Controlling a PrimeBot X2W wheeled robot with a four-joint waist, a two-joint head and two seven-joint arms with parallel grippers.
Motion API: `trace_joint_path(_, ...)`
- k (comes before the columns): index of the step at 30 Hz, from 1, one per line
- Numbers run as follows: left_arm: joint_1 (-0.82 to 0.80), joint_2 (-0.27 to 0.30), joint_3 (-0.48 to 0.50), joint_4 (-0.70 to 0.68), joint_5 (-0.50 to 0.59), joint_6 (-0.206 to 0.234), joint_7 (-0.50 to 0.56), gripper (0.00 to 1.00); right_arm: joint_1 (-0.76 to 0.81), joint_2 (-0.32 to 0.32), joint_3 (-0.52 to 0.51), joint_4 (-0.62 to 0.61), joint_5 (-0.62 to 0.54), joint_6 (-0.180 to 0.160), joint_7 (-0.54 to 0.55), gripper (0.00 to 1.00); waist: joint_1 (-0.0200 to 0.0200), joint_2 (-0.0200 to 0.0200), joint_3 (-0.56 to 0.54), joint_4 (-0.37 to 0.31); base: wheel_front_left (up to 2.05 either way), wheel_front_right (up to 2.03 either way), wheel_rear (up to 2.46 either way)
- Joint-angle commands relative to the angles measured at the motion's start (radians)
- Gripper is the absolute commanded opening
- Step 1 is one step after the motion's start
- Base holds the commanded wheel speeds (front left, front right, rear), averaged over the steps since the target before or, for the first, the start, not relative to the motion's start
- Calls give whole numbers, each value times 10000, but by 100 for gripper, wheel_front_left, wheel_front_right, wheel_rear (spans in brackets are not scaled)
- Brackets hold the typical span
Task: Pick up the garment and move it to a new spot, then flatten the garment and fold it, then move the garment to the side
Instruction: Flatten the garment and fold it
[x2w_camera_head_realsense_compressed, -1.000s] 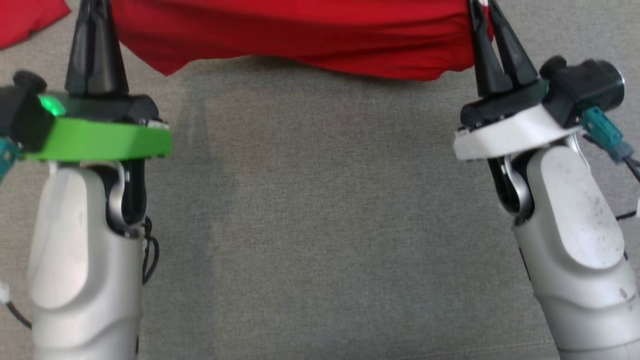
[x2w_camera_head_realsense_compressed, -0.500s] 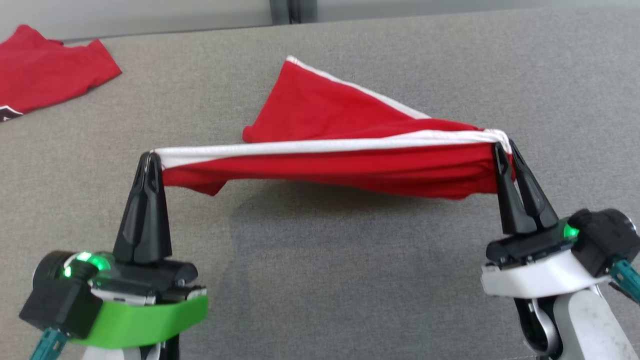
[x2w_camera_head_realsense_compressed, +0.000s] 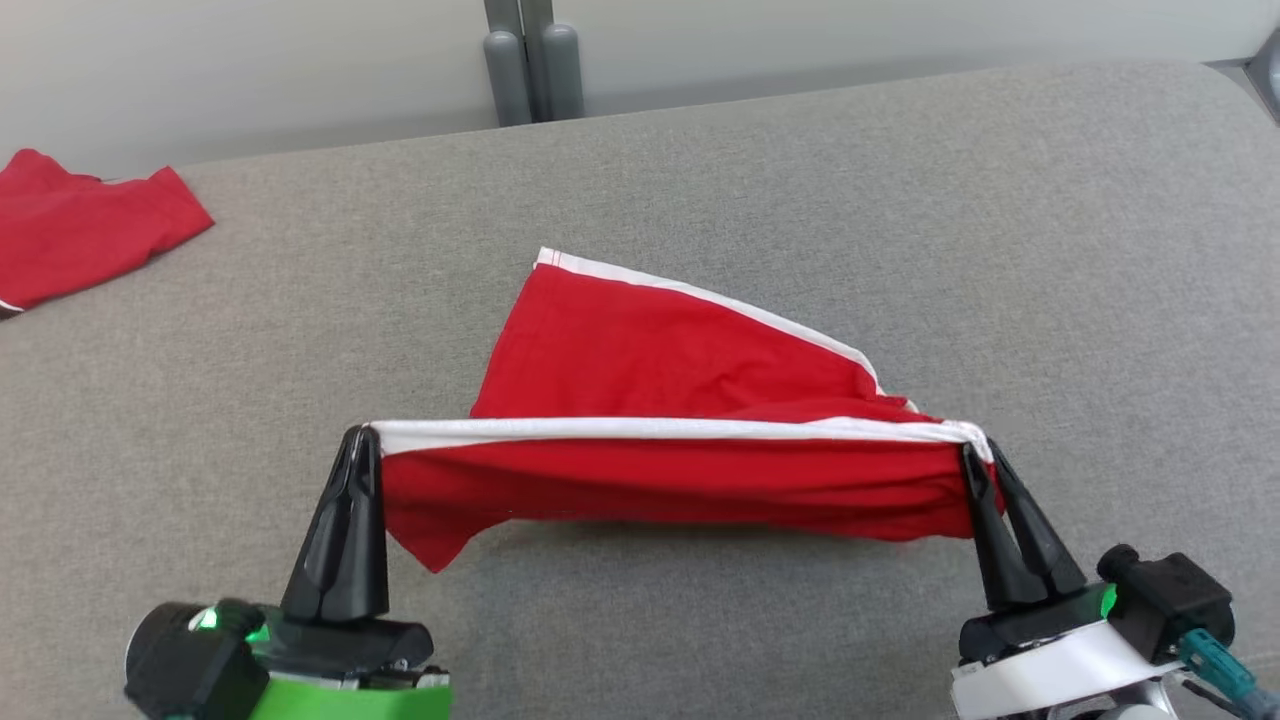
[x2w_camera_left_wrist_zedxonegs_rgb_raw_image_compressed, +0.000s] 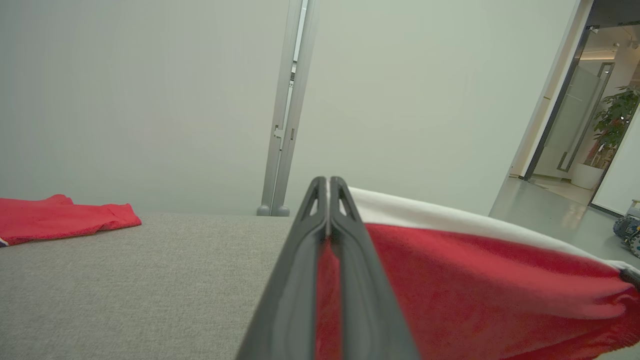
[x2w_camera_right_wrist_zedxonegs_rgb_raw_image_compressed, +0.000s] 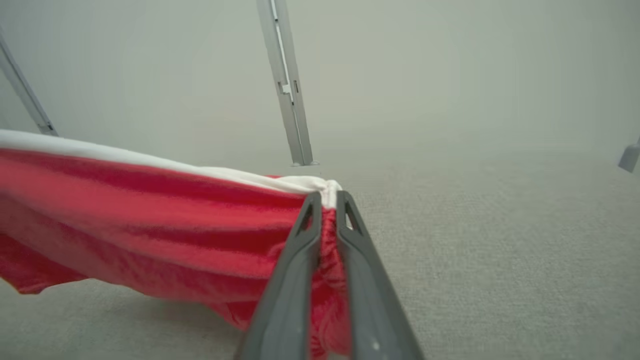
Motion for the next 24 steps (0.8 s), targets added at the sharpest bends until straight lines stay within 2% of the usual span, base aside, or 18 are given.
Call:
trace_joint_path(1, -559, 213, -60, 382, 182, -11, -34, 0, -159, 45, 14, 301, 65, -13, -32, 0, 0, 0, 235, -196, 0, 0, 0)
trace_joint_path(9, -3592, 1007, -922, 3739, 394, -78, -15, 0, -1525, 431, 299, 1767, 81, -13, -32, 0, 0, 0, 1098, -704, 0, 0, 0)
trace_joint_path(15, -5668, 1343, -1208, 6120, 500, -86, -23, 0, -2577, 621, 196, 2698, -109, -13, -31, 0, 0, 0, 1786, -1261, 0, 0, 0)
trace_joint_path(24, -7567, 1589, -1402, 8269, 673, -79, -31, 0, -3494, 651, 463, 3442, 650, -13, -31, 0, 0, 0, 2567, -1751, 0, 0, 0)
